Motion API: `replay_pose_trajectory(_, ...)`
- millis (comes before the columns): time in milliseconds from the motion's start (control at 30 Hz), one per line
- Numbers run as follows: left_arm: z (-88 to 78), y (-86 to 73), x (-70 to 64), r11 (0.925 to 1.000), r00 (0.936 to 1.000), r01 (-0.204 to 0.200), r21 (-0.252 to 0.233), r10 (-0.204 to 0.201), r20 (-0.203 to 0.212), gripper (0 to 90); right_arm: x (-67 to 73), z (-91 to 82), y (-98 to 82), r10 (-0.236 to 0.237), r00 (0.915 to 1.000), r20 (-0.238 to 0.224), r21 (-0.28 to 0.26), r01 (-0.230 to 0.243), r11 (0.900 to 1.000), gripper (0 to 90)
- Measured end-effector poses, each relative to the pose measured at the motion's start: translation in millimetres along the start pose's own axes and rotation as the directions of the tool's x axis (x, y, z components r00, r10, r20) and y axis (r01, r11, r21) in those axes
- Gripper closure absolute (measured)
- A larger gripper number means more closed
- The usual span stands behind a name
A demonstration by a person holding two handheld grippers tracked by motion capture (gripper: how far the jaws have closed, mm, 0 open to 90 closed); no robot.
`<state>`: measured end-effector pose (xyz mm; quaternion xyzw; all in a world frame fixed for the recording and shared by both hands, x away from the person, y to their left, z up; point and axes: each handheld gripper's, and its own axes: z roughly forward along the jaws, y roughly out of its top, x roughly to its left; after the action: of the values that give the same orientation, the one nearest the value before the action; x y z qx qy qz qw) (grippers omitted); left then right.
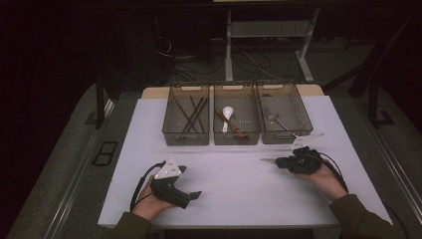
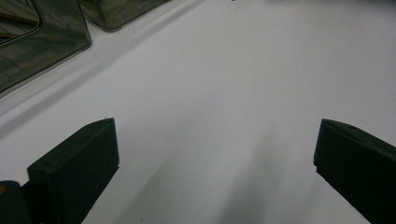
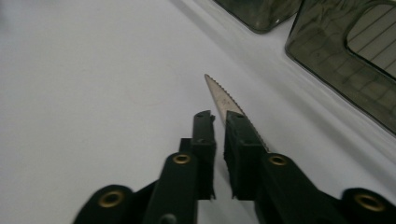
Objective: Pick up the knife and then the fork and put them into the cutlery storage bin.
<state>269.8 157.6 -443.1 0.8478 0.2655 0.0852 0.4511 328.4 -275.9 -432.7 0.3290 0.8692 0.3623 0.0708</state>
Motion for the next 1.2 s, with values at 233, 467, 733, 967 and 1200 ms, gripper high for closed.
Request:
replay_pose_trajectory(233, 0.5, -0.2, 0.2, 1.0, 1.0, 0.003, 0.0, -0.003, 0.001, 0.0, -14.1, -26.9, 0.4, -0.002, 0.9999, 0.016, 0.063, 0.001, 0.998, 60.2)
replay_pose_trajectory(467, 2.0, -0.7, 0.8, 1.0, 1.0, 0.007, 0.005, -0.007, 0.001, 0.0, -31.0, -40.9, -1.0, -0.06, 0.9979, 0.023, 0.221, 0.054, 0.974, 59.5)
replay_pose_trajectory(733, 2.7, -0.8, 0.7, 1.0, 1.0, 0.007, 0.005, -0.007, 0.002, 0.0, -41.2, -37.7, 2.2, -0.162, 0.9867, -0.01, 0.385, 0.153, 0.91, 63.1)
replay_pose_trajectory(967, 2.0, -0.9, 1.0, 1.0, 1.0, 0.004, 0.007, -0.004, 0.002, 0.0, -39.8, -23.3, 7.2, -0.225, 0.9728, -0.055, 0.479, 0.224, 0.849, 68.1)
replay_pose_trajectory(1200, 1.9, -0.9, 1.0, 1.0, 1.0, 0.004, 0.007, -0.004, 0.002, 0.0, -36.7, -11.6, 12.4, -0.257, 0.9632, -0.078, 0.559, 0.256, 0.789, 75.3)
